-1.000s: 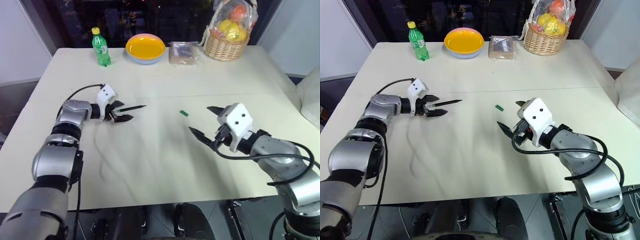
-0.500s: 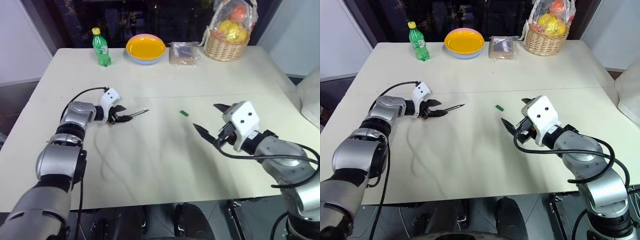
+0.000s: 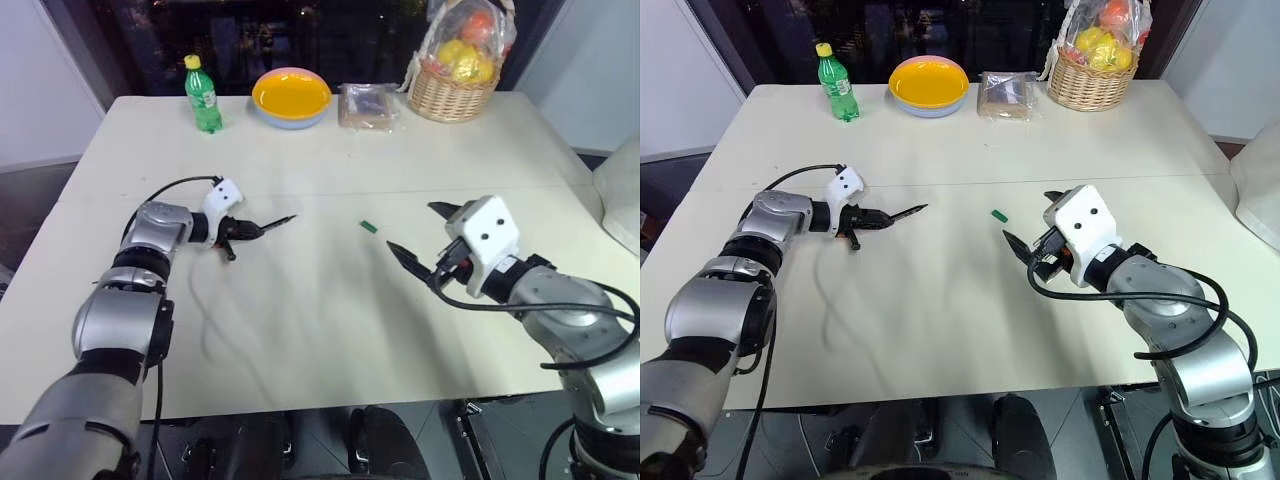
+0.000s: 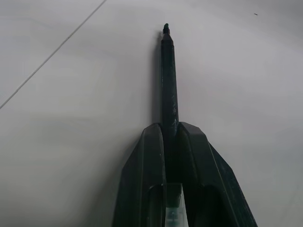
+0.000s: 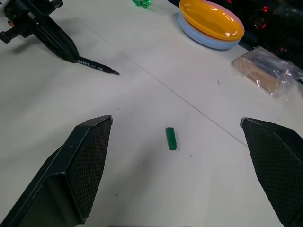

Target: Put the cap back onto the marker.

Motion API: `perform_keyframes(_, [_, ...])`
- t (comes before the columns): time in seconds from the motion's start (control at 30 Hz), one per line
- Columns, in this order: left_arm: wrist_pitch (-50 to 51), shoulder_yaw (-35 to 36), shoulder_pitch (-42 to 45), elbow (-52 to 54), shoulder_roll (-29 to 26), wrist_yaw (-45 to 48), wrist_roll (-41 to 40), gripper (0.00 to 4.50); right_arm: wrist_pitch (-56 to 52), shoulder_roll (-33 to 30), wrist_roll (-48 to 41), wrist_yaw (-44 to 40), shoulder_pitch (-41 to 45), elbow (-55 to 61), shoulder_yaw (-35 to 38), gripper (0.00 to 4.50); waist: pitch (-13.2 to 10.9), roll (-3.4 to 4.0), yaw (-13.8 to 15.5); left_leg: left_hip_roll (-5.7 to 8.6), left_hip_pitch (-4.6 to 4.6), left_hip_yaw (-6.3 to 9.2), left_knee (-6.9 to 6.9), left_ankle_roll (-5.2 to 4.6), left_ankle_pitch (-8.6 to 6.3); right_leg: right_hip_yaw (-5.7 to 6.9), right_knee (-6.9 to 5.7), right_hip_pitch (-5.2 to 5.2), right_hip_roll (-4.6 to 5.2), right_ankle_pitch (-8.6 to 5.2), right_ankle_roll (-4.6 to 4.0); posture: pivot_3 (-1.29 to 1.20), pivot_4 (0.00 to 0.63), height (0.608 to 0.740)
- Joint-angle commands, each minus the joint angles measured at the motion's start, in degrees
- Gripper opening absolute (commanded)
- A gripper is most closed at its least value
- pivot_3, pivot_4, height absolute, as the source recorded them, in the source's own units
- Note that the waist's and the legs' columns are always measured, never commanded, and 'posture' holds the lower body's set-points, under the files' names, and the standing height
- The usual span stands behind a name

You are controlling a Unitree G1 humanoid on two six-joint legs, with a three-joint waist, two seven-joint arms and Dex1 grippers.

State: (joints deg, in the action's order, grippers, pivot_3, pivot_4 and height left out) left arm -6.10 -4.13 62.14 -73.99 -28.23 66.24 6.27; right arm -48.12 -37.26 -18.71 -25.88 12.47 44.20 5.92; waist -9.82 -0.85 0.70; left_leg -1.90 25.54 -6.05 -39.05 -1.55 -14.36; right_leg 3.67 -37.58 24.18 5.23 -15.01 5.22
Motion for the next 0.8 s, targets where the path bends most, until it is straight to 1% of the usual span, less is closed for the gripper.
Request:
perform_keyframes(0.03, [-2.9,-0.7,-0.8,1.5,-1.0,0.9,1.0,0.04,1.6,-0.6,0.3,-0.4,1.4,0.0,-0.1,4.5,0.0,0.0,0.0,0.0,0.0,0.0,0.0,0.0,0.0,0.0,0.0,0.0,0.0,0.0,0.0,0.0,0.15,0.74])
perform_keyframes(0.17, [-8.0,-1.4,-2.2,2.9,-1.8,0.7,1.9,0.04,2.1,-0.8,0.0,-1.2,1.9,-0.7,-0.6,4.5,0.0,0.0,-0.1,-0.01,0.0,0.0,0.0,0.0,0.0,0.0,0.0,0.01,0.0,0.0,0.0,0.0,0.15,0.74])
perform_keyframes(0.27, [-15.0,-2.2,-3.6,5.3,-3.2,-0.5,2.8,0.04,3.3,-1.3,-0.1,-3.0,2.4,-2.4,-1.6,4.5,0.0,0.0,-0.1,-0.02,0.0,0.0,0.0,0.0,0.0,0.0,0.0,0.01,0.0,0.0,0.0,0.0,0.15,0.74])
perform_keyframes(0.33, [-17.6,-1.5,-4.1,7.2,-3.9,-0.3,1.7,0.04,5.1,-2.2,0.3,-5.1,3.3,-5.2,-2.7,4.5,0.0,0.0,-0.1,-0.05,0.0,0.0,0.0,0.0,0.0,-0.01,0.0,0.01,0.01,0.0,-0.01,0.0,0.15,0.74])
perform_keyframes(0.43, [-18.4,0.3,-4.8,11.0,-4.7,0.8,-1.0,0.04,8.2,-2.1,-0.7,-8.7,6.5,-12.0,-3.6,4.5,0.0,0.0,-0.1,-0.05,0.0,0.0,0.0,0.0,0.0,0.0,0.0,0.02,0.01,0.0,-0.01,0.0,0.15,0.74])
perform_keyframes(0.47, [-18.0,0.6,-5.0,12.2,-4.8,1.1,-1.7,0.04,9.2,-2.0,-0.7,-9.5,7.6,-14.4,-3.7,4.5,0.0,0.0,0.0,-0.05,0.0,-0.01,-0.01,0.0,0.0,0.0,0.0,0.02,0.01,0.01,-0.01,0.0,0.15,0.74])
perform_keyframes(0.57, [-15.1,2.0,-7.8,21.2,-6.1,3.0,-5.2,0.04,13.6,-0.6,-1.0,-13.3,13.3,-25.7,-4.7,4.5,0.0,0.0,-0.2,-0.04,0.01,-0.03,-0.05,-0.03,-0.02,-0.01,0.0,-0.01,0.04,0.02,0.01,0.0,0.15,0.74])
perform_keyframes(0.67, [-8.4,3.1,-12.5,33.5,-7.5,4.4,-8.9,0.04,18.3,0.8,-0.2,-17.3,18.4,-36.8,-6.1,4.5,0.0,0.01,-0.5,-0.04,0.0,-0.05,-0.04,-0.04,-0.02,-0.01,-0.01,-0.01,0.04,0.02,0.02,0.0,0.15,0.74])
perform_keyframes(0.8, [2.0,4.3,-18.3,48.0,-9.4,3.4,-12.7,0.04,25.1,3.8,1.7,-20.7,25.0,-52.5,-7.7,4.5,0.0,0.04,-1.0,-0.05,-0.01,-0.08,-0.03,-0.02,-0.01,-0.02,-0.01,0.0,0.03,0.01,0.03,0.0,0.15,0.74])
